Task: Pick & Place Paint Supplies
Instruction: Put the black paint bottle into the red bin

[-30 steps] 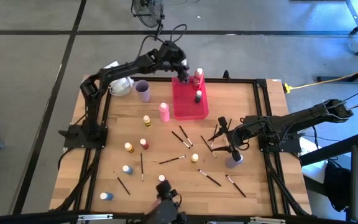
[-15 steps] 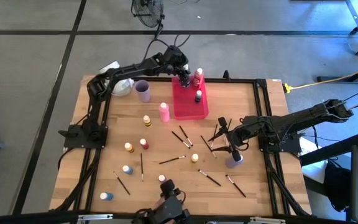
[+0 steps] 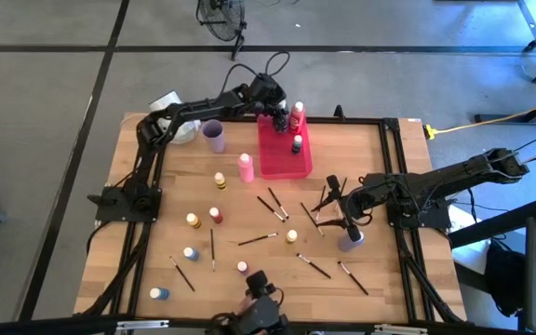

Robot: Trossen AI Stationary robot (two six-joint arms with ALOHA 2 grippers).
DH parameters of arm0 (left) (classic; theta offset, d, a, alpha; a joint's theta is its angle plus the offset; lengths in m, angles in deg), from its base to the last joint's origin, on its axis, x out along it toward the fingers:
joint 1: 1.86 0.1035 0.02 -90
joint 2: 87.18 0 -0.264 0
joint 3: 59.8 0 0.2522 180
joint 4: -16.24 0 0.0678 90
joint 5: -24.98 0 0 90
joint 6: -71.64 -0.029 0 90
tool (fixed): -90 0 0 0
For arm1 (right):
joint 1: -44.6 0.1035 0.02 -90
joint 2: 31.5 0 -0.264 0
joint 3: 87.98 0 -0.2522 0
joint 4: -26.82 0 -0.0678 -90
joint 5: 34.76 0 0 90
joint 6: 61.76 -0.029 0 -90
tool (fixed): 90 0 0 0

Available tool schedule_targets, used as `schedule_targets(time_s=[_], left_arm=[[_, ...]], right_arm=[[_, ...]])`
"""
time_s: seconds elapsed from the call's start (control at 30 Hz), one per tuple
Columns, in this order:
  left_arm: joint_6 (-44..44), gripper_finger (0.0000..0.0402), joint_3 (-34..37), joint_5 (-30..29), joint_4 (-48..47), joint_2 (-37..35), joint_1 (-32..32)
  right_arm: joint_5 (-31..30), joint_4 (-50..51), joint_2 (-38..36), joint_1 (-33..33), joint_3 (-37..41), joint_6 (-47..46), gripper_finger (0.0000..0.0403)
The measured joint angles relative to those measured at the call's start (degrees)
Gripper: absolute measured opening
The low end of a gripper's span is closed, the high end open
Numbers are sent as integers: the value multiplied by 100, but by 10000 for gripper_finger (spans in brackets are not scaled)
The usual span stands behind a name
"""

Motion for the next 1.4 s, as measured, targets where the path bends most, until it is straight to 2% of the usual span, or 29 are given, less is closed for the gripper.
schedule_targets(time_s=[0.37,0.83,1.17,1.33,1.4], left_arm=[[-399,223,-20,-89,206,273,-163],[-486,225,-11,-174,188,295,-198],[-512,269,39,-167,-19,377,-276],[-867,292,26,-1078,20,345,-388],[-1146,296,26,-1254,-25,345,-445]], right_arm=[[-1,37,0,-2,0,-20,197],[-1,81,0,-2,0,-20,197],[0,81,0,-2,0,-20,197],[0,79,0,-2,0,-20,197],[-1,81,0,-2,0,-19,197]])
